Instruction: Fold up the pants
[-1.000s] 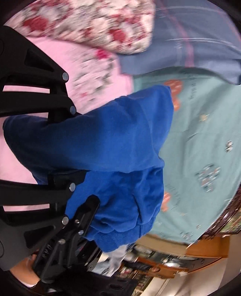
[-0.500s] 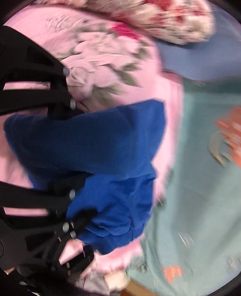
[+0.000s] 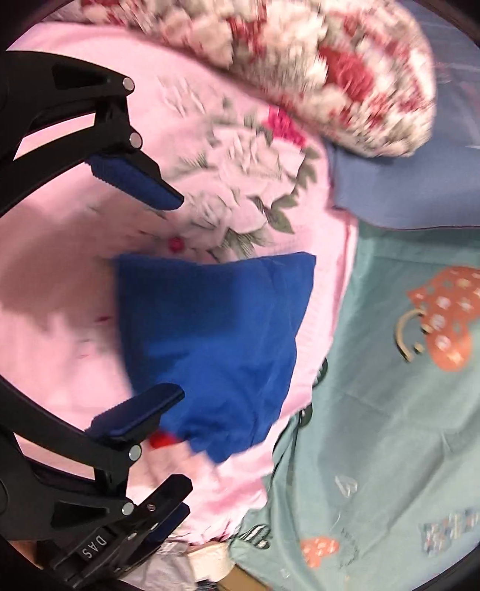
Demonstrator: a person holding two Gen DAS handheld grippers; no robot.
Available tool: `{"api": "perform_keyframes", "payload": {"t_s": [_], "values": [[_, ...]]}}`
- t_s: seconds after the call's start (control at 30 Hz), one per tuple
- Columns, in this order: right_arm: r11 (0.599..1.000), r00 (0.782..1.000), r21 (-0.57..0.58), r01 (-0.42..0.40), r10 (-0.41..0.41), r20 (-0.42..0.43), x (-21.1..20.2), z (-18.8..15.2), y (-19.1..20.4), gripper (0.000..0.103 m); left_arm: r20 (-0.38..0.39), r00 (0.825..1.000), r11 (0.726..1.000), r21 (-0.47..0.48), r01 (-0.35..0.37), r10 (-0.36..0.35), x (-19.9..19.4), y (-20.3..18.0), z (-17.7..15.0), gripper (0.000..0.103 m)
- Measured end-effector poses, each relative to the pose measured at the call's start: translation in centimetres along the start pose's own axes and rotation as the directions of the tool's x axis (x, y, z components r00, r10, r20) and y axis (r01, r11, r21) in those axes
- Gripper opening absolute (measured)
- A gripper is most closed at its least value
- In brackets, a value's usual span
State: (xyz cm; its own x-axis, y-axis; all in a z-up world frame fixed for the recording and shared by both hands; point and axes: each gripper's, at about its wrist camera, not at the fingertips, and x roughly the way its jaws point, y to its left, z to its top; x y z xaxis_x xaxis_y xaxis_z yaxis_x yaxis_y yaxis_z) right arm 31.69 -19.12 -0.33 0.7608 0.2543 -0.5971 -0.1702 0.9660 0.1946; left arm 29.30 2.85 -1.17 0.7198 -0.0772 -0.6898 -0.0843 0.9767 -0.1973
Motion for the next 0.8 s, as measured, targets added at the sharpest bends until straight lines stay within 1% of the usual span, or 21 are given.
{"api": "perform_keyframes", "payload": {"t_s": [0.03,0.07,0.17,0.3,0.33,0.4,0.5,0.63,0.8], "values": [[1.0,1.0,0.002,-0.008,0.008,0.003,-1.1,-0.3,0.2,0.083,0.015,1.0,1.0,0.014,-0.012,0.012,-1.4,-0.2,-0.8,0.1],[1.0,1.0,-0.009,-0.01,0.01,0.007,-2.4,-0.8,0.7,0.088,0.025,0.999,0.999,0.022,-0.025,0.024,-2.5,-0.5,-1.5,0.1],[0.993,0.997,-0.09,0.071,-0.069,0.033,-5.5,-3.1,2.1,0.09,0.056,0.997,0.997,0.041,-0.064,0.062,-5.7,-0.6,-3.7,0.1],[0.981,0.99,-0.143,0.133,-0.124,0.067,-9.7,-6.8,2.6,0.094,0.088,0.993,0.996,0.026,-0.081,0.078,-8.8,-0.5,-6.7,0.101],[0.977,0.987,-0.15,0.15,-0.14,0.072,-10.6,-7.6,2.7,0.094,0.086,0.993,0.996,0.024,-0.088,0.086,-9.2,-0.4,-7.4,0.101],[0.975,0.988,-0.16,0.152,-0.144,0.063,-11.7,-8.9,2.7,0.094,0.07,0.992,0.994,0.026,-0.103,0.101,-9.6,-0.3,-8.7,0.101],[0.98,0.988,-0.129,0.151,-0.145,0.054,-13.2,-10.4,2.3,0.094,0.055,0.992,0.992,0.046,-0.116,0.114,-10.0,-0.3,-10.2,0.101],[0.99,0.989,-0.077,0.118,-0.11,0.098,-15.4,-12.3,2.0,0.094,0.074,0.992,0.991,0.072,-0.112,0.107,-10.0,-0.5,-11.7,0.101],[0.988,0.984,-0.075,0.132,-0.122,0.131,-15.9,-14.7,2.0,0.095,0.057,0.993,0.987,0.118,-0.11,0.104,-9.4,-1.3,-12.4,0.101]]}}
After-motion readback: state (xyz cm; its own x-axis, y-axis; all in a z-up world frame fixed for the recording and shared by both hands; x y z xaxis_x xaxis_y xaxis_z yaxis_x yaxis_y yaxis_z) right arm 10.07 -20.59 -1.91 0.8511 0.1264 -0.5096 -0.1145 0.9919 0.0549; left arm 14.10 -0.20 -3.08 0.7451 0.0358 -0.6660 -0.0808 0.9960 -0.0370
